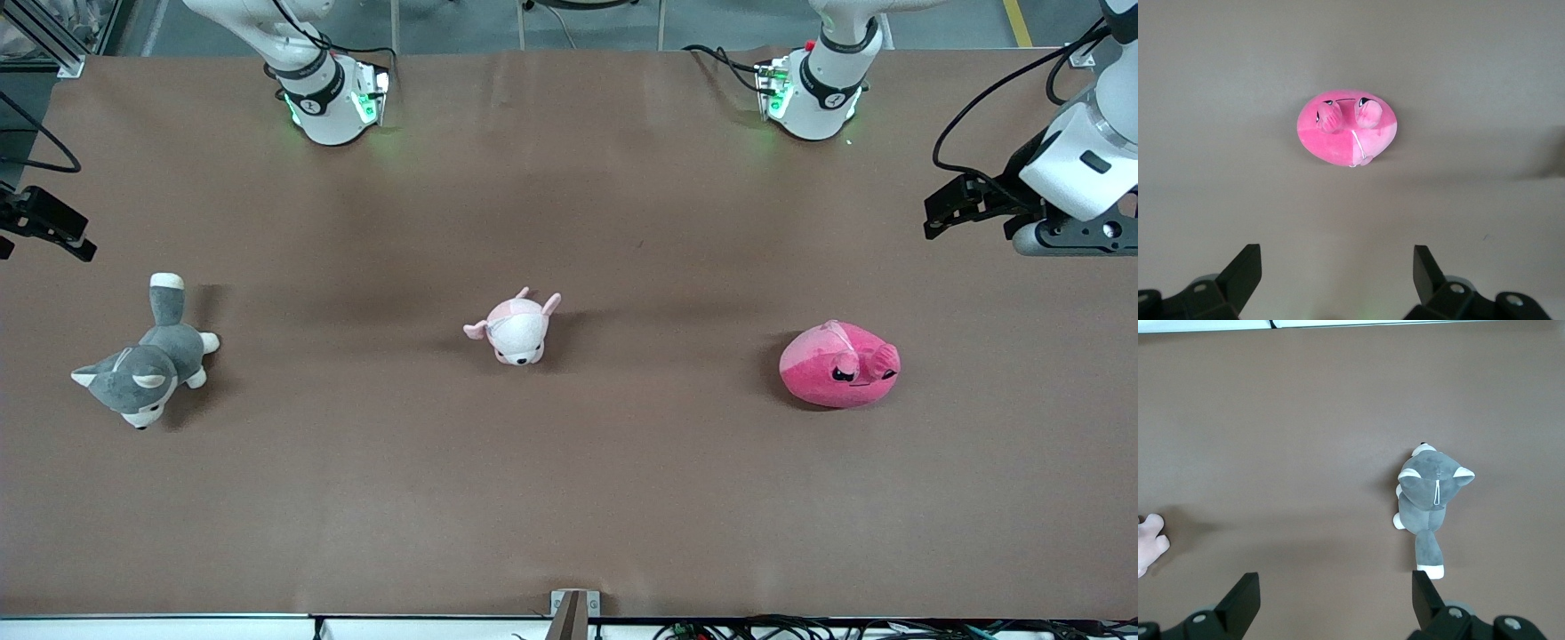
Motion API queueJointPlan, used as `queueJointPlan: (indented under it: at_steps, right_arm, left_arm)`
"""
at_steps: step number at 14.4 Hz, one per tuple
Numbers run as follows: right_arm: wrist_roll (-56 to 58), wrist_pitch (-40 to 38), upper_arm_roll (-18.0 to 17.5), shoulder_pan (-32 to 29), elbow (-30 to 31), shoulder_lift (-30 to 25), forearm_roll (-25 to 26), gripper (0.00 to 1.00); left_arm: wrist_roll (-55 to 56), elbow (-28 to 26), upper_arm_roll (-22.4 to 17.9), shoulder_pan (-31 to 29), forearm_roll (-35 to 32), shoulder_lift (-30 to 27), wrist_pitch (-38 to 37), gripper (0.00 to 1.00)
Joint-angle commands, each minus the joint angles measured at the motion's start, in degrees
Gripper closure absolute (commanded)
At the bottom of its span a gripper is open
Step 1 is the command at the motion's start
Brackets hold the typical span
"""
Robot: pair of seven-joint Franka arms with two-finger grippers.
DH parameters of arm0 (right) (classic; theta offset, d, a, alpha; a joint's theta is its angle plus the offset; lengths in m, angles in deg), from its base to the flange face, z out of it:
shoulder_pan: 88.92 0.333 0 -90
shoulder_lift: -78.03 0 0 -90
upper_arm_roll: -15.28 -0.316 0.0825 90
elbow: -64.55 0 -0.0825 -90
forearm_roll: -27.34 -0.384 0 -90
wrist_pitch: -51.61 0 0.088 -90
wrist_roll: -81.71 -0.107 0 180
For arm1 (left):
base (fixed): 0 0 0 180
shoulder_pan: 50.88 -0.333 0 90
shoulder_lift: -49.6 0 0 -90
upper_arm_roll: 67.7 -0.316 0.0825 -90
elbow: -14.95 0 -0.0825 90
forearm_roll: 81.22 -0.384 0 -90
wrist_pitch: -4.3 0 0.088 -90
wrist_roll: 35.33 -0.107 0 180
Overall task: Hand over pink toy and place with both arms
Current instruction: 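Move the left gripper down toward the large pink plush toy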
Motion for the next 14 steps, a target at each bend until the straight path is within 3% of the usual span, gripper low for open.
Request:
queueJointPlan:
  at_steps: [1, 7, 14]
  right_arm:
    - [0.2, 0.3, 0.1, 0.3, 0.8, -1.2, 0.7, 0.00]
    - [0.2, 0.3, 0.1, 0.3, 0.8, -1.2, 0.7, 0.00]
    - [0.1, 0.2, 0.1, 0.3, 0.8, -1.2, 0.7, 0.00]
  left_arm:
    - [-0.4, 1.0, 0.3, -0.2, -1.1, -0.2, -1.2, 0.00]
    - [1.0, 2.8, 0.2, 0.0, -3.7, 4.6, -0.3, 0.00]
    - [13.1, -0.6, 0.4, 0.0, -3.5, 14.5, 12.8, 0.00]
